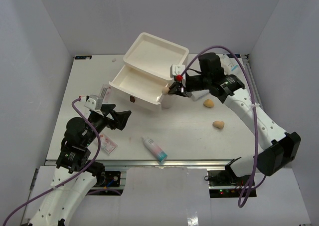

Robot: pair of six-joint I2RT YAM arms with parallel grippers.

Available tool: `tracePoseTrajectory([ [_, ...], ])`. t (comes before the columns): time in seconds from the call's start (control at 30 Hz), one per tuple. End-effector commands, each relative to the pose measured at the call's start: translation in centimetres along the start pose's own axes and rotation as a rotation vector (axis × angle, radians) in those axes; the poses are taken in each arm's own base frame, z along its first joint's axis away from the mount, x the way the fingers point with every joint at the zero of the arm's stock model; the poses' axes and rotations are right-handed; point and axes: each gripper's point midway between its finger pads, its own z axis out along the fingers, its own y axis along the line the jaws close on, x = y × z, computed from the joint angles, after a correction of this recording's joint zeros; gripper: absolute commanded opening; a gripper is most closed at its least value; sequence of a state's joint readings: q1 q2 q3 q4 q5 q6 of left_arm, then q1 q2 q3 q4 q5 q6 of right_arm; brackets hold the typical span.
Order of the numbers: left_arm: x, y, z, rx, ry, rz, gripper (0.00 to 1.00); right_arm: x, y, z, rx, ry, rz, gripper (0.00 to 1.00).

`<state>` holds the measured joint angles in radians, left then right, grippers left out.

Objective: Organize the makeup

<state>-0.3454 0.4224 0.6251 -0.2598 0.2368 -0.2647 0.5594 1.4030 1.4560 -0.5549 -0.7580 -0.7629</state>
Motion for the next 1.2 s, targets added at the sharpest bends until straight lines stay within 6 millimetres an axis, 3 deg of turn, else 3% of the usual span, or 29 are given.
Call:
tracePoseTrajectory([
  [0.0, 0.1, -0.5, -0.1, 0.03, -0.009, -0.006, 0.98, -3.2, -4.0, 2.8, 0.07, -0.088, 0.198, 0.08],
  [0.1, 0.0, -0.6, -0.1, 0.032, -0.01, -0.005, 0.98, -3.9, -4.7, 4.1, 0.081, -0.11, 0.261, 0.08],
  [0.33, 0.2, -0.8, 0.1, 0.047, 0.0, -0.008, 0.98, -1.6, -5.8, 7.4, 0.15, -0.049, 0.327, 0.26],
  [0.47, 0.3, -1.2, 0.1, 0.07, 0.006, -0.009, 0.98, -1.2, -6.2, 7.6, 0.176, -0.036, 0.336, 0.61],
  [0.53, 0.2, -1.4, 0.1, 0.084, 0.004, -0.01, 0.98, -1.6, -6.0, 7.2, 0.175, -0.043, 0.331, 0.7],
  [0.6, 0.2, -1.8, 0.1, 0.104, 0.003, -0.012, 0.98, -2.0, -5.8, 6.8, 0.173, -0.05, 0.32, 0.71],
  [0.77, 0.7, -4.0, 0.1, 0.241, 0.029, -0.021, 0.98, -4.1, -4.6, 3.4, 0.137, -0.107, 0.248, 0.77],
  [0.87, 0.9, -5.5, 0.0, 0.331, 0.05, -0.03, 0.98, -5.0, -2.0, -0.3, 0.029, -0.162, 0.199, 0.79],
  [0.9, 0.9, -6.2, -0.1, 0.376, 0.058, -0.031, 0.98, -5.4, -1.9, -2.4, 0.029, -0.193, 0.182, 0.79],
  [0.97, 0.7, -7.2, -0.2, 0.434, 0.07, -0.06, 0.98, -4.0, -1.6, -5.5, 0.041, -0.215, 0.206, 0.79],
  [1.03, 0.5, -8.2, -0.1, 0.486, 0.104, -0.106, 0.98, -1.5, -0.9, -8.4, 0.083, -0.211, 0.26, 0.79],
  [1.17, -0.6, -9.4, 0.6, 0.539, 0.15, -0.173, 0.98, 4.1, 2.5, -10.9, 0.152, -0.19, 0.392, 0.78],
])
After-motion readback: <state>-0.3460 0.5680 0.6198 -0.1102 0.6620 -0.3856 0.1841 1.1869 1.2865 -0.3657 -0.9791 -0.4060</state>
